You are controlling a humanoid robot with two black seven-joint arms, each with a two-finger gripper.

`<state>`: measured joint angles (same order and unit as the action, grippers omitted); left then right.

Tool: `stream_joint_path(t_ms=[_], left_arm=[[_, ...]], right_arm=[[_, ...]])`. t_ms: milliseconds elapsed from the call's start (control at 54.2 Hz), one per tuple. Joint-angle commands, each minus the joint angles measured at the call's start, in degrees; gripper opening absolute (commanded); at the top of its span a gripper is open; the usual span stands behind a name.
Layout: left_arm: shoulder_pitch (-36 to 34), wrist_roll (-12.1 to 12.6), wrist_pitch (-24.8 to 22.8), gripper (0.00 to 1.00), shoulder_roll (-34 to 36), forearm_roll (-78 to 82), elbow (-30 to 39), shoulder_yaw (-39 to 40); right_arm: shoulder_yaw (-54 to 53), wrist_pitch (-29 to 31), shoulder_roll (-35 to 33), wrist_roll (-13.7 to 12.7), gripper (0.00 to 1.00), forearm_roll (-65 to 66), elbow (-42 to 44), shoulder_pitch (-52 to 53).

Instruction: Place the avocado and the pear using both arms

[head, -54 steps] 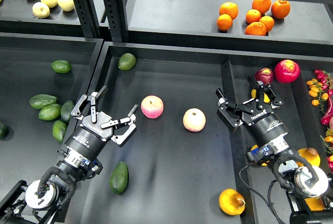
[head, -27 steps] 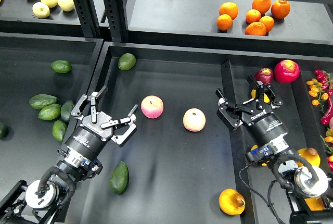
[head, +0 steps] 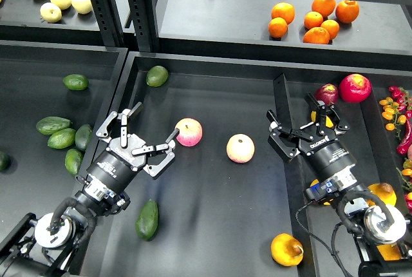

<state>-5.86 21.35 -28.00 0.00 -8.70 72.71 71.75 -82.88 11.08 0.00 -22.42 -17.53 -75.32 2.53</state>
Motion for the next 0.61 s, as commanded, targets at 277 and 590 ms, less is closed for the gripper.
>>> stream_joint_path(t_ms=[277,590], left_arm=[[-14.1,6.6,0.0,1.0,21.0,0.0,-3.7,-13.9],[-30.0,6.6,0.0,1.0,32.6,3.5,-3.8,-31.4]], right_arm=[[-2.1,-2.8,0.0,0.0,1.0,0.9,0.3,2.7],[-4.0,-6.7,0.0,0.0,1.0,1.2,0.7,6.3]])
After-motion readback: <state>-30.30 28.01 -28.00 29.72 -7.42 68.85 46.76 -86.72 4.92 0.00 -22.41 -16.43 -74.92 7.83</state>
